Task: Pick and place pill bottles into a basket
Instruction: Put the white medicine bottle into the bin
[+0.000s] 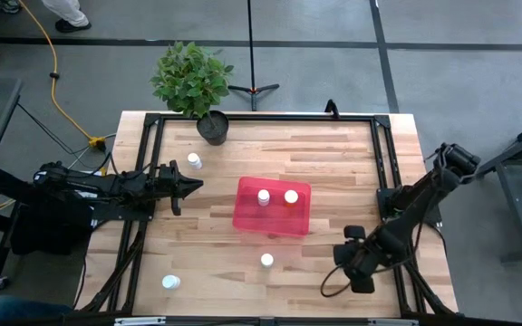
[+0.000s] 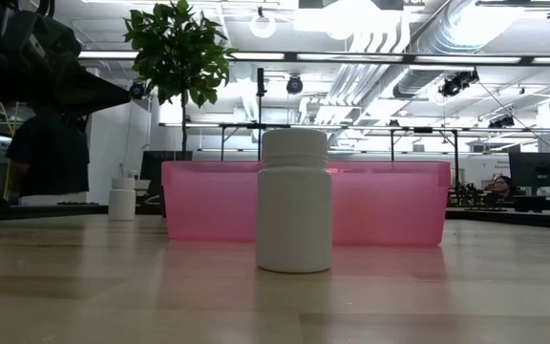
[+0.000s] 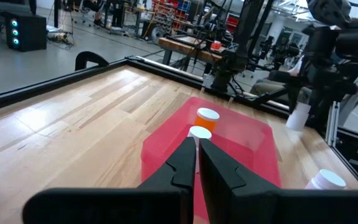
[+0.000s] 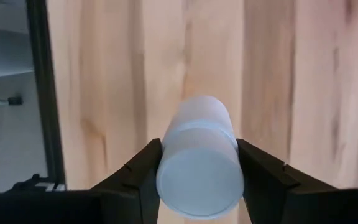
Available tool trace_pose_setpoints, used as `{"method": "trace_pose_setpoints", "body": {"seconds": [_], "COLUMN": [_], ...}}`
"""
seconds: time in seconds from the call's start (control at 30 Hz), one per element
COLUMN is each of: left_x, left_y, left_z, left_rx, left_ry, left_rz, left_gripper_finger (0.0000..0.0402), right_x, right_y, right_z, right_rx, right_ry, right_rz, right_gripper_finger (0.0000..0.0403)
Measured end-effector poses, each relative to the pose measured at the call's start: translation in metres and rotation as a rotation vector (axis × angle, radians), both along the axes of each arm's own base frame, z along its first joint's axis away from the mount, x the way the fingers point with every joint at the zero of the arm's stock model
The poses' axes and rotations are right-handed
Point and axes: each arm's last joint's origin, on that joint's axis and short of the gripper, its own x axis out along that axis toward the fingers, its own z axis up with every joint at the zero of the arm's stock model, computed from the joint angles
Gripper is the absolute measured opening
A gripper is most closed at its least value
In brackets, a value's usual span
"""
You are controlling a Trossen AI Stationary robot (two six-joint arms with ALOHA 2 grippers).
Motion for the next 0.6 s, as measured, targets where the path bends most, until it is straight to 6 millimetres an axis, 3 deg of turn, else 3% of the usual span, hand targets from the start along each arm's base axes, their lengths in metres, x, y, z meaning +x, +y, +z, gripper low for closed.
{"method": "trace_pose_setpoints", "body": {"seconds": [0.6], "left_x": [0.0], "left_y": [0.0], "left_z": [0.0], "left_rx": [-0.003], "left_ry": [-0.001], "left_rz": [0.0], "left_gripper_finger": [0.0058], "right_x": [0.038], "right_y": [-0.04], "right_z": [0.001], "right_rx": [-0.065], "right_ry": [-0.091], "right_rz": [0.063], "right_gripper_finger": [0.0162]}}
